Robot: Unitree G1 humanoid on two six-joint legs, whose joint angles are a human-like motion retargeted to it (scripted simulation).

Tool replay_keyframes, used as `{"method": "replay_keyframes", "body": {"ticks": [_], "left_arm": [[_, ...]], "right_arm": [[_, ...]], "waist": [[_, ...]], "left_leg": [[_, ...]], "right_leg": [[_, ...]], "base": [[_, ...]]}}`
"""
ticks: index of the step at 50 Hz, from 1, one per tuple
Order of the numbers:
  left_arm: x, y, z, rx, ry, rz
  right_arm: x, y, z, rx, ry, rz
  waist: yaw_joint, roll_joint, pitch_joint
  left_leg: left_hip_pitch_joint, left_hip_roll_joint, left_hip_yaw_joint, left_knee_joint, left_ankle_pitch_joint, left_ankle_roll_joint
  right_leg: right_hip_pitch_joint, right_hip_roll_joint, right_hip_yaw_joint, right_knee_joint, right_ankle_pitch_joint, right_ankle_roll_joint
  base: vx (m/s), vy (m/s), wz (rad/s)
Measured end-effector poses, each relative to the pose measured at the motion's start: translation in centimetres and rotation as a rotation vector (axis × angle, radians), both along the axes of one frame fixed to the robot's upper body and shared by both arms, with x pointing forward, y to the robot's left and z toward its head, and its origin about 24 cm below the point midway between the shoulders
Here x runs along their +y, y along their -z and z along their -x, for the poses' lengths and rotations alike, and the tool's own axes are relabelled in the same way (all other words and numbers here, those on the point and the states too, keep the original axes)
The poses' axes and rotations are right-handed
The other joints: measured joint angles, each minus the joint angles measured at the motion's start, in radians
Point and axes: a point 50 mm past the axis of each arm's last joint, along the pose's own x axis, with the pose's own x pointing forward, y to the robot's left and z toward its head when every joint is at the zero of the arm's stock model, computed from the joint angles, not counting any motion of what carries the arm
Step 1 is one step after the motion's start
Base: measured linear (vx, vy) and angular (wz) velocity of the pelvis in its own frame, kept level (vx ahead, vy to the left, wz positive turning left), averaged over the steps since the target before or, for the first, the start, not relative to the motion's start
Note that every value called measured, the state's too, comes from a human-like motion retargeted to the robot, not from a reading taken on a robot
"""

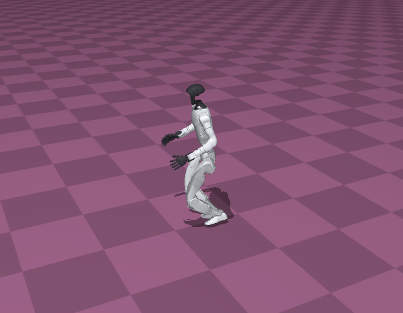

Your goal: Run

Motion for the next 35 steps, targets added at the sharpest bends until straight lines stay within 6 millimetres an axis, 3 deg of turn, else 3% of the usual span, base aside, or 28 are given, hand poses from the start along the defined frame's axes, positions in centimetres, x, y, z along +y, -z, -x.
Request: {"method": "replay_keyframes", "body": {"ticks": [5, 8, 11, 15, 17, 20, 22, 23, 25, 28, 31, 35], "left_arm": [[-0.7, -3.3, -0.3, -0.181, -0.016, 0.034], [-0.3, -4.6, -0.8, -0.243, -0.046, 0.037], [0.4, -4.4, -1.0, -0.235, -0.089, 0.016], [2.4, -0.7, -0.5, -0.056, -0.197, -0.047], [3.2, 2.7, 0.8, 0.113, -0.255, -0.085], [3.3, 7.5, 3.6, 0.345, -0.278, -0.099], [2.5, 9.1, 6.0, 0.429, -0.254, -0.057], [2.1, 9.5, 6.9, 0.45, -0.246, -0.026], [1.4, 9.6, 7.8, 0.457, -0.237, 0.036], [0.9, 8.3, 6.6, 0.378, -0.237, 0.115], [0.4, 6.2, 4.0, 0.246, -0.252, 0.193], [-0.2, 2.9, 0.5, 0.06, -0.274, 0.298]], "right_arm": [[0.2, 4.2, 4.2, 0.165, 0.091, -0.146], [0.2, 5.3, 5.2, 0.213, 0.114, -0.217], [0.3, 5.7, 5.3, 0.223, 0.131, -0.25], [0.6, 4.0, 2.0, 0.151, 0.092, -0.166], [0.8, 1.4, -1.3, 0.036, 0.062, -0.078], [1.8, -4.2, -5.4, -0.192, 0.019, -0.007], [2.1, -5.9, -5.7, -0.26, -0.014, -0.025], [2.2, -5.8, -5.4, -0.257, -0.027, -0.05], [2.2, -4.1, -4.4, -0.195, -0.031, -0.101], [0.9, 0.6, -2.1, -0.003, 0.04, -0.128], [-0.8, 6.3, 1.7, 0.259, 0.162, -0.13], [-1.9, 13.0, 9.3, 0.675, 0.326, -0.153]], "waist": [[0.022, -0.002, -0.088], [0.012, -0.002, -0.108], [-0.005, -0.003, -0.104], [-0.036, -0.029, -0.046], [-0.055, -0.053, -0.005], [-0.04, -0.052, 0.039], [-0.008, -0.048, 0.033], [0.003, -0.051, 0.021], [0.016, -0.057, -0.011], [0.028, -0.06, -0.05], [0.041, -0.056, -0.053], [0.05, -0.048, -0.034]], "left_leg": [[0.063, -0.056, -0.016, -0.31, 0.282, -0.038], [0.081, -0.076, -0.017, -0.394, 0.317, -0.044], [0.071, -0.06, -0.005, -0.344, 0.202, -0.037], [0.012, -0.026, 0.021, -0.158, -0.038, -0.03], [-0.036, -0.022, 0.034, -0.078, -0.038, -0.002], [-0.04, -0.012, 0.03, -0.017, -0.038, 0.031], [-0.01, -0.037, -0.009, -0.089, 0.04, 0.024], [0.003, -0.059, -0.031, -0.147, 0.096, 0.017], [0.023, -0.085, -0.056, -0.271, 0.262, -0.004], [0.033, -0.097, -0.07, -0.407, 0.423, -0.025], [0.047, -0.108, -0.084, -0.442, 0.436, -0.042], [0.06, -0.106, -0.087, -0.354, 0.313, -0.072]], "right_leg": [[0.017, 0.02, 0.029, -0.209, 0.343, -0.035], [-0.006, -0.001, 0.028, -0.206, 0.35, -0.022], [-0.033, -0.025, 0.018, -0.12, 0.247, 0.002], [-0.082, -0.069, -0.006, 0.069, 0.007, 0.044], [-0.117, -0.11, -0.014, 0.158, -0.046, 0.052], [-0.124, -0.089, 0.005, 0.181, -0.023, 0.054], [-0.097, -0.033, 0.048, 0.097, 0.061, 0.07], [-0.087, -0.013, 0.073, 0.046, 0.125, 0.083], [-0.078, 0.001, 0.104, -0.043, 0.34, 0.104], [-0.09, -0.011, 0.109, -0.134, 0.487, 0.092], [-0.089, -0.018, 0.1, -0.161, 0.489, 0.087], [-0.077, -0.037, 0.058, -0.105, 0.383, 0.097]], "base": [[0.11, -0.01, -0.1], [0.0, 0.0, 0.0], [-0.1, -0.02, 0.13], [-0.17, -0.05, 0.08], [-0.18, -0.08, 0.09], [-0.01, -0.04, -0.52], [0.07, -0.04, -0.69], [0.08, -0.04, -0.46], [0.08, -0.04, -0.3], [0.07, -0.03, -0.14], [0.0, 0.0, 0.0], [-0.05, -0.04, 0.02]]}}
